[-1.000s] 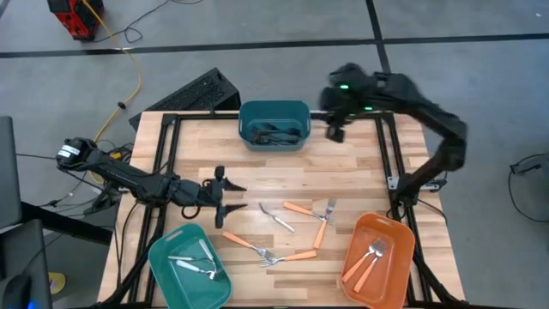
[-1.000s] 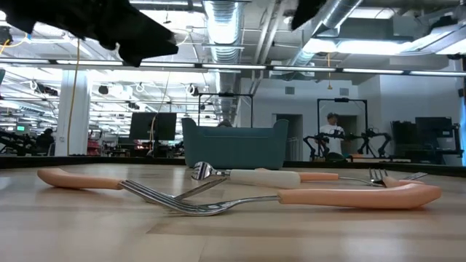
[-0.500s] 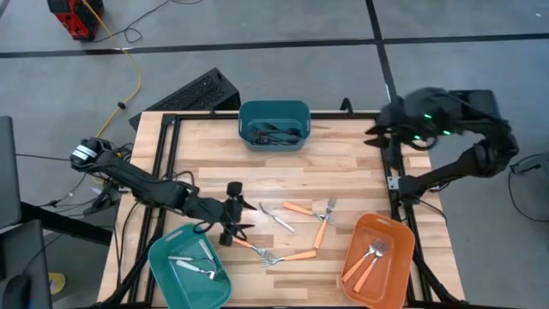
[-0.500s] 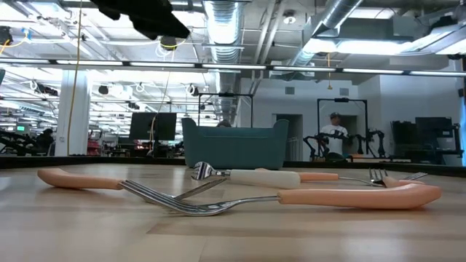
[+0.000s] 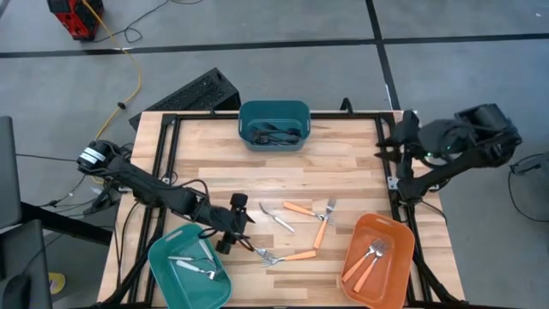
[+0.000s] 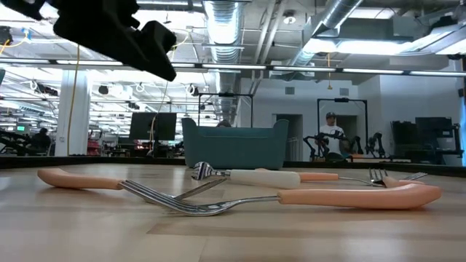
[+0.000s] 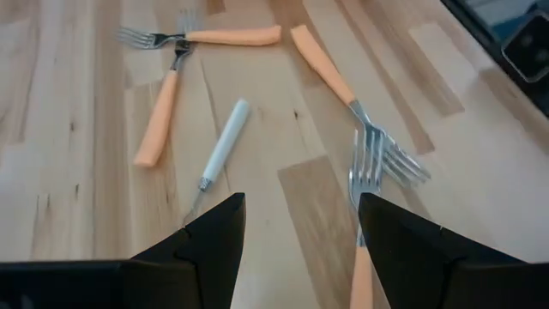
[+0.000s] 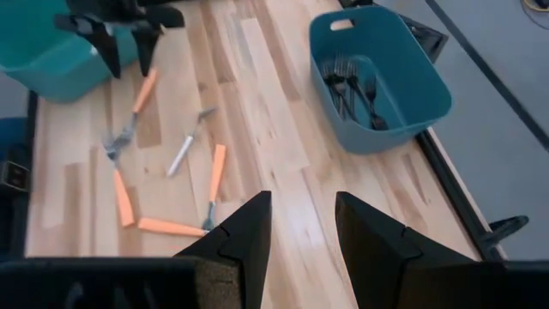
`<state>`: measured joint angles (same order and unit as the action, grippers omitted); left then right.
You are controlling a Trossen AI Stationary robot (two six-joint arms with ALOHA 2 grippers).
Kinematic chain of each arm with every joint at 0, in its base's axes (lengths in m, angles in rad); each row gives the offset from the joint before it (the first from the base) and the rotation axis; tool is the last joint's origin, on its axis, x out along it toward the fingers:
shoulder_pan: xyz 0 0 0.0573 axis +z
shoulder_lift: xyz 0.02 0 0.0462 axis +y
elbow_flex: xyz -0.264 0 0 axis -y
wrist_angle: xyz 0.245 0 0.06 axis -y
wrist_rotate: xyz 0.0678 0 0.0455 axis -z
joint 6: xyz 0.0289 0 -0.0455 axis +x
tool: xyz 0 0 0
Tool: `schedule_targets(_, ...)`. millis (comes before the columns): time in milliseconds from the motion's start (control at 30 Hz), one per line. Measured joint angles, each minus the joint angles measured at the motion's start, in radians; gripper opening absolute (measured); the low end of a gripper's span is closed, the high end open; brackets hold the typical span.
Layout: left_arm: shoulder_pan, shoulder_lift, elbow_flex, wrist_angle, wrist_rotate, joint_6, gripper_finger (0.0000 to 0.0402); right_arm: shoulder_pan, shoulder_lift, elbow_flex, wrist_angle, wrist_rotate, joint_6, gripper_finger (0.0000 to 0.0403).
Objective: Sort silverware by color (type)
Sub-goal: Put the orange fork into the orange bin
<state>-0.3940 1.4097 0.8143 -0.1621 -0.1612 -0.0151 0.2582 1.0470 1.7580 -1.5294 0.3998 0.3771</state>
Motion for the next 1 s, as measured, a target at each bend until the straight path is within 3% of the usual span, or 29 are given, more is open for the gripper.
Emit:
schedule_targets(167, -0.03, 0.024, 0.0, -0.064, -0.005, 0.007, 0.0215, 0.021, -0.021, -0.115, 0.039, 0.03, 0.0, 0.0157)
schedule_targets(467, -0.094, 0.201, -0.001, -0.027, -0.016, -0.022, 0.0215, 0.051, -0.013, -0.231, 0.093, 0.026, 0.015, 0.0157)
schedule_targets(1000, -0.088, 0.237, 0.0, -0.08, 0.031, -0.032, 0.0215, 0.089, -0.012, -0.25, 0.161, 0.022, 0.018, 0.0157)
